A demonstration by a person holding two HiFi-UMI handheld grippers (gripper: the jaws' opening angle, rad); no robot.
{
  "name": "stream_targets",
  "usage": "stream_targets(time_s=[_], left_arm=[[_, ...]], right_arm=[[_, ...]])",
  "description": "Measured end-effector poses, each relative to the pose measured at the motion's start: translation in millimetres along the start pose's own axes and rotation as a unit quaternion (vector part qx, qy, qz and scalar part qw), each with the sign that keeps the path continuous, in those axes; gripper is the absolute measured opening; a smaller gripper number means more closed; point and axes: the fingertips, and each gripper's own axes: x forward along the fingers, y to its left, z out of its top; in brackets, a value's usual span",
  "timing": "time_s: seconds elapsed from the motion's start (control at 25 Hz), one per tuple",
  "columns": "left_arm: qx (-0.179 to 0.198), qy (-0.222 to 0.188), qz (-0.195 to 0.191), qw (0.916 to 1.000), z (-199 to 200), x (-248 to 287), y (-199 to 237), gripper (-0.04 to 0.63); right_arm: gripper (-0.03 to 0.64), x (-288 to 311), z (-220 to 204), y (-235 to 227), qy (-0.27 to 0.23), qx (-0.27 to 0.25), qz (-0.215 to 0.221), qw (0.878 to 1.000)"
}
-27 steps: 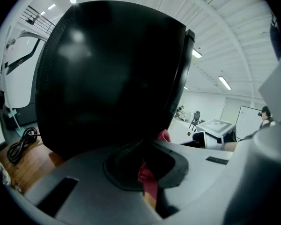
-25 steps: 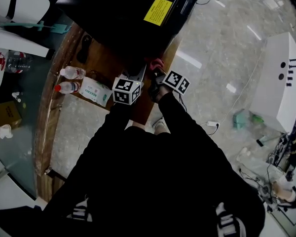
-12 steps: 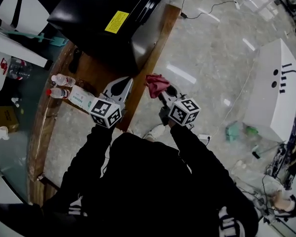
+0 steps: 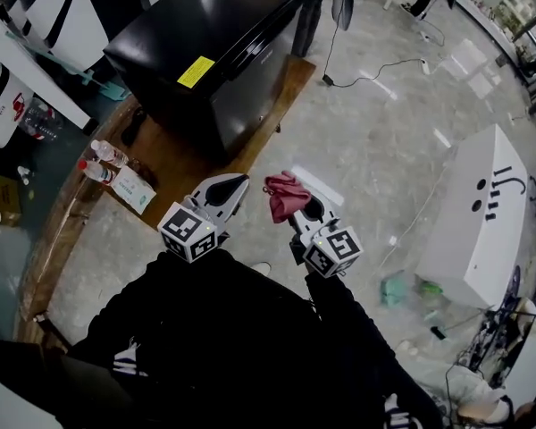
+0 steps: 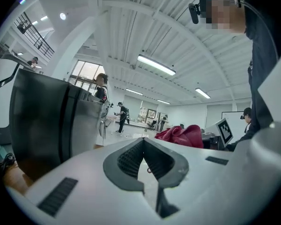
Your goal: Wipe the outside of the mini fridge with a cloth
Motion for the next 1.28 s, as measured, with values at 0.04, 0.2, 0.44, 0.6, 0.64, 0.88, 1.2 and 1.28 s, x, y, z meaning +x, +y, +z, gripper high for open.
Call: stream_targets(time_s=[0.04,0.2,0.44,0.6,0.64,0.88,1.2,1.28], left_arm=[[0.002,-0.003,-0.002,1.0,3,4,-5,0.006],[0.009,-0.015,-0.002,0.9998,12,19,-10,0.006],[0.014,-0.024,0.009,0.9996,20,33,-1,0.006],[0.015,-0.039,0.023,0.9989,27,41,11,0.006],[0.016,-0.043,0.028,0.9986,28,43,15,0.006],[0.019,-0.068,0.063,0.9955,48,56,53,0.006],[-0.007,-0.075,0.104,0.9918,47,70,89,0.006],[0.001,-0.073,0.114,0.9909,50,75,92,0.006]], right_arm=[[0.086,-4,3,-3,-0.001,-0.002,-0.002,1.0],[0.086,-9,15,-17,-0.007,-0.007,-0.011,1.0],[0.086,7,31,-31,-0.008,-0.023,0.001,1.0],[0.086,33,35,-42,0.001,-0.032,0.023,0.999],[0.086,41,36,-45,0.004,-0.035,0.03,0.999],[0.086,99,53,-55,0.023,-0.069,0.085,0.994],[0.086,170,58,-55,0.057,-0.11,0.174,0.977],[0.086,181,61,-56,0.057,-0.121,0.192,0.972]])
